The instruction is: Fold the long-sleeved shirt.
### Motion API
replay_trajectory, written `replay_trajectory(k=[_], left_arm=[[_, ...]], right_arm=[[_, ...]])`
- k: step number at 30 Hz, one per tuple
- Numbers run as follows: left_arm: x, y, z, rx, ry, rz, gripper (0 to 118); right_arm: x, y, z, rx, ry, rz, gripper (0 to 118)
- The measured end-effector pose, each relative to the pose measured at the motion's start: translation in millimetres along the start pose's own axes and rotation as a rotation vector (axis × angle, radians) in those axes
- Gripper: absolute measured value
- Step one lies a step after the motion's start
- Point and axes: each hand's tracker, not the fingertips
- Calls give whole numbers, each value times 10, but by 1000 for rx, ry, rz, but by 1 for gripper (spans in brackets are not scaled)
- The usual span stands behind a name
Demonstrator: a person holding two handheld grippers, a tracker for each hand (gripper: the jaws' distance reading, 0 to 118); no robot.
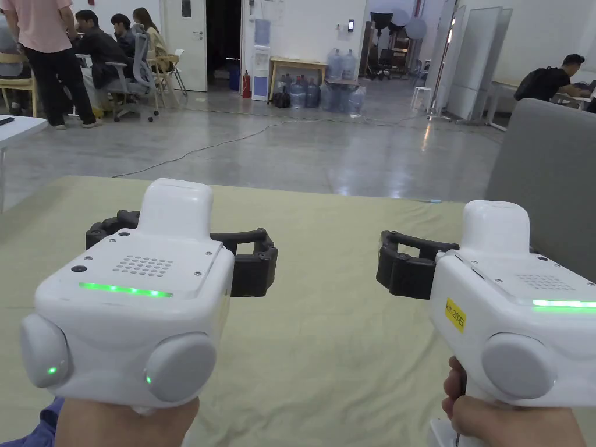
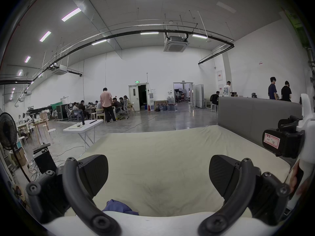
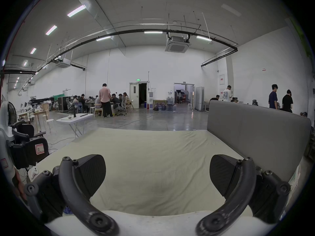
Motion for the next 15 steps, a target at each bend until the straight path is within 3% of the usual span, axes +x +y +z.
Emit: replay_trajectory(k=[15], left_arm=[[-14, 16, -8, -3, -5, 10, 117]], right_arm=[[24, -16, -36, -21, 4, -22, 118]])
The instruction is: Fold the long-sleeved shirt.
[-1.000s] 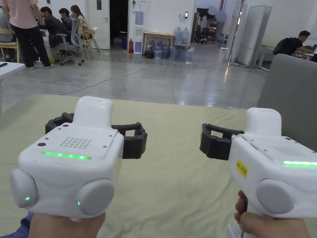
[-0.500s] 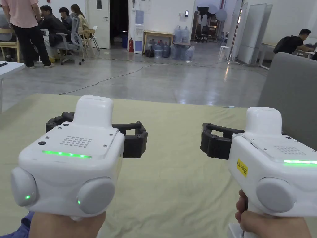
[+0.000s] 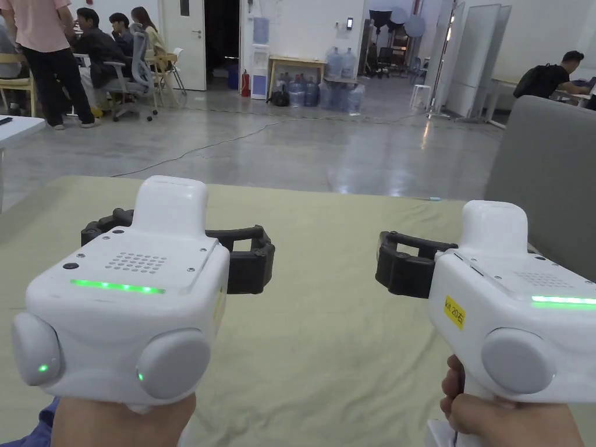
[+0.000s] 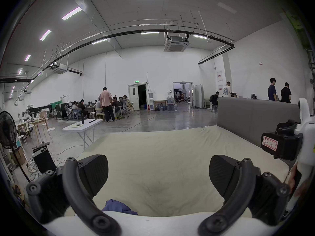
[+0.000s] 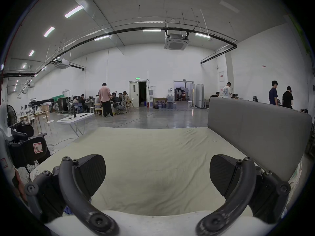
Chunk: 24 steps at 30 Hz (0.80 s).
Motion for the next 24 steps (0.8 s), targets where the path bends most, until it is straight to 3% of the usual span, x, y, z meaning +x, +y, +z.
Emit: replay_trajectory(k=[24], left_arm=[[-38, -35, -34, -18, 5, 3, 117]], right_arm=[[-31, -18, -28, -8, 6, 4, 118]])
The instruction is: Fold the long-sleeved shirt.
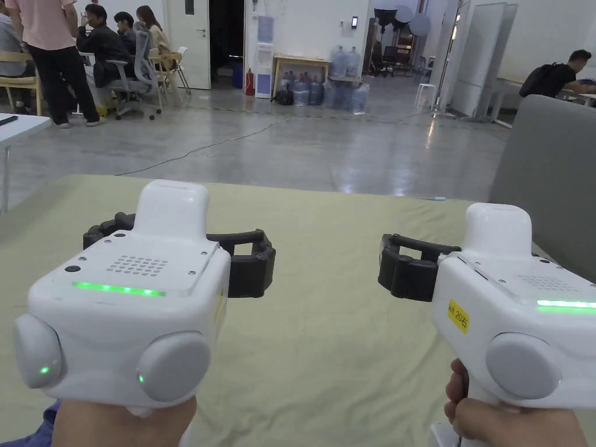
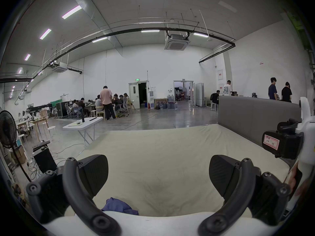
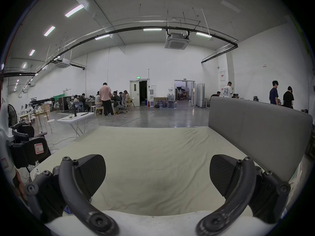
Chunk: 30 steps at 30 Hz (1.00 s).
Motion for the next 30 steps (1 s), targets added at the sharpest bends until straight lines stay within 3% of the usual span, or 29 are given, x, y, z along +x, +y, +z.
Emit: replay_trajectory(k=[6, 7, 8, 9, 10, 11, 13, 19, 22, 26, 30], left_arm=[[-18, -5, -10, -4, -5, 13, 117], [-18, -7, -13, -4, -5, 14, 116], [-17, -10, -16, -5, -5, 16, 106], [-25, -23, -6, 1, -22, 21, 79], [-42, -41, 19, 27, -87, 31, 30], [-54, -41, 21, 33, -151, 39, 2], [-17, -80, -15, -43, -139, 22, 1], [23, -172, 67, 36, -137, -18, 1], [-236, -106, 71, -15, -136, 21, 1], [-819, -112, 122, -121, -61, 28, 1], [-1528, -301, 291, -190, 156, 12, 2]], right_arm=[[-12, -19, -4, -3, 2, 9, 117], [-16, -22, -6, -5, 5, 10, 113], [-22, -31, -2, -5, 13, 11, 93], [-25, -47, 19, 8, 33, 16, 59], [-40, -57, 35, 23, 58, 21, 16], [-59, -62, 24, 15, 58, 31, 0], [-119, -116, -16, -23, 2, 47, 0], [-70, -186, -86, -41, 67, -37, 0], [-289, -139, -180, -38, 123, 43, 0], [-1041, -56, -337, -46, 388, 114, 0], [-1801, -86, -297, -60, 719, 55, 0]])
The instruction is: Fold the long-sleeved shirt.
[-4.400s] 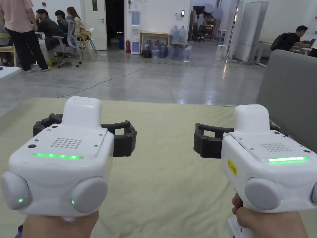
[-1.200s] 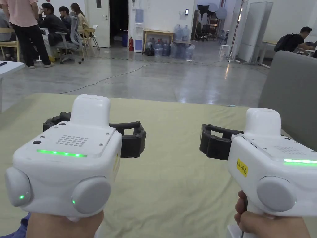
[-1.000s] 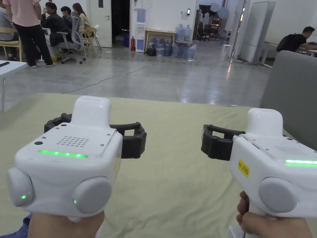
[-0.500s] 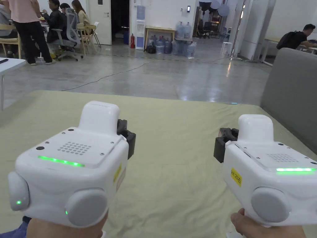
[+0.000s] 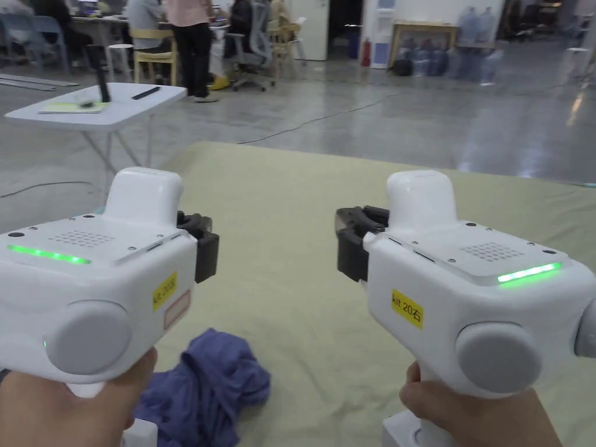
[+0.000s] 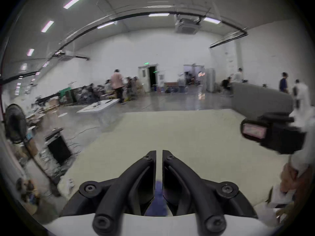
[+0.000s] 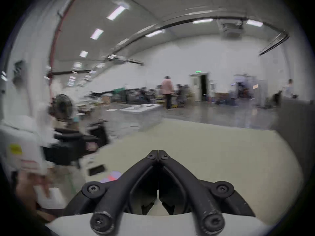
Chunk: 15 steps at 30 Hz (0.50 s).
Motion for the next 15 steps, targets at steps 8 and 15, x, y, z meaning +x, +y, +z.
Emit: replay_trajectory(k=[8, 15], left_arm=[[-534, -902, -788, -328, -10, 92, 114], [-325, -1688, -1883, -561, -87, 173, 118]], right_arm=[[-65, -352, -45, -93, 207, -39, 0], [414, -670, 274, -213, 51, -31, 0]])
